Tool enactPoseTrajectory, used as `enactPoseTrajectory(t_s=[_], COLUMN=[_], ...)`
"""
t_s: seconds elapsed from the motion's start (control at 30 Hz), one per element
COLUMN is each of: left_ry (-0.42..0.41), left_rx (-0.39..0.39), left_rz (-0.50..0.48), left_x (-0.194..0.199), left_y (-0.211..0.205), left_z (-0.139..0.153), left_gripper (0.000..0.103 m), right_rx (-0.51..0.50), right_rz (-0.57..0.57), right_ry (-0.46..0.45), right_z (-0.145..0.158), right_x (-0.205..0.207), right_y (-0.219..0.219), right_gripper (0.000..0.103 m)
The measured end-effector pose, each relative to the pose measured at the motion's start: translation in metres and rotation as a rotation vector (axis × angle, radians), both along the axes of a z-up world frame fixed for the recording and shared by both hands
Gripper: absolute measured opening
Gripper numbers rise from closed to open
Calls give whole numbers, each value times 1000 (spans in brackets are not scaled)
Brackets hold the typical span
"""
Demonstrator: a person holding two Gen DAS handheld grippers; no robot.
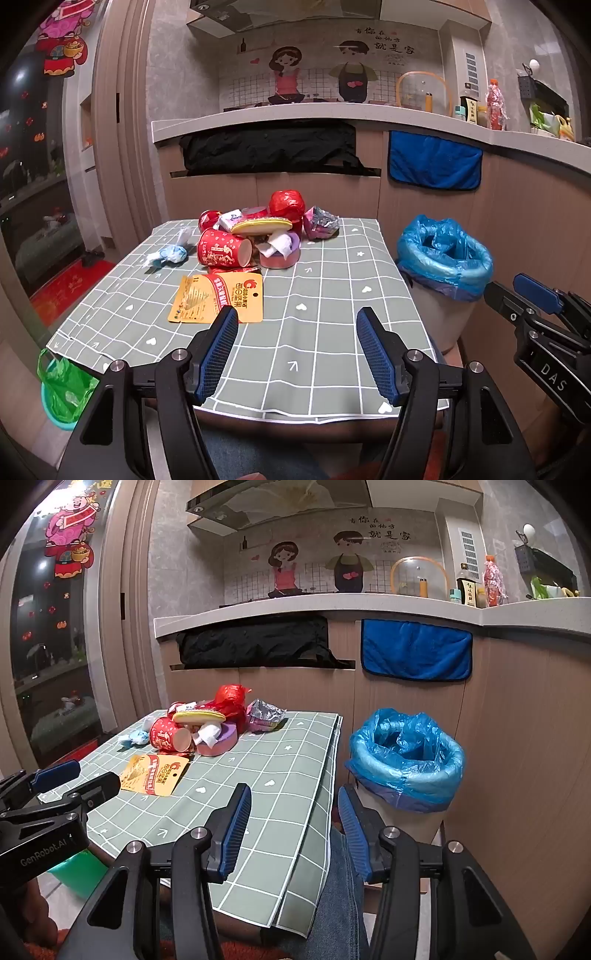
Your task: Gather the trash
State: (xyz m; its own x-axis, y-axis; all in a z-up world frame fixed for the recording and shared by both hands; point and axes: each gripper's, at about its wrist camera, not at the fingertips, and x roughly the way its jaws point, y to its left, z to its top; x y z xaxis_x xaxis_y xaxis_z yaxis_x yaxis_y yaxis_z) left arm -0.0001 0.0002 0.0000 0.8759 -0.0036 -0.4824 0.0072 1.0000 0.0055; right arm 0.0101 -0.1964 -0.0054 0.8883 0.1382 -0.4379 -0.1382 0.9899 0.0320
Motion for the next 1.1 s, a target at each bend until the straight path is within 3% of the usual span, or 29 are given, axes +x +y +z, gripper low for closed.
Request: enactPoseTrajectory(t_s=[1.1], left_ry=[2], left_rx=[-5], left_rz=[5], left_x=[-1], left_y=[0], left_z=[4], left_gripper=[67], right_rx=[-2], right_rz=[1], right_ry=[5], right_z=[1], right_x=[2], right_y=[0], right_gripper=[46])
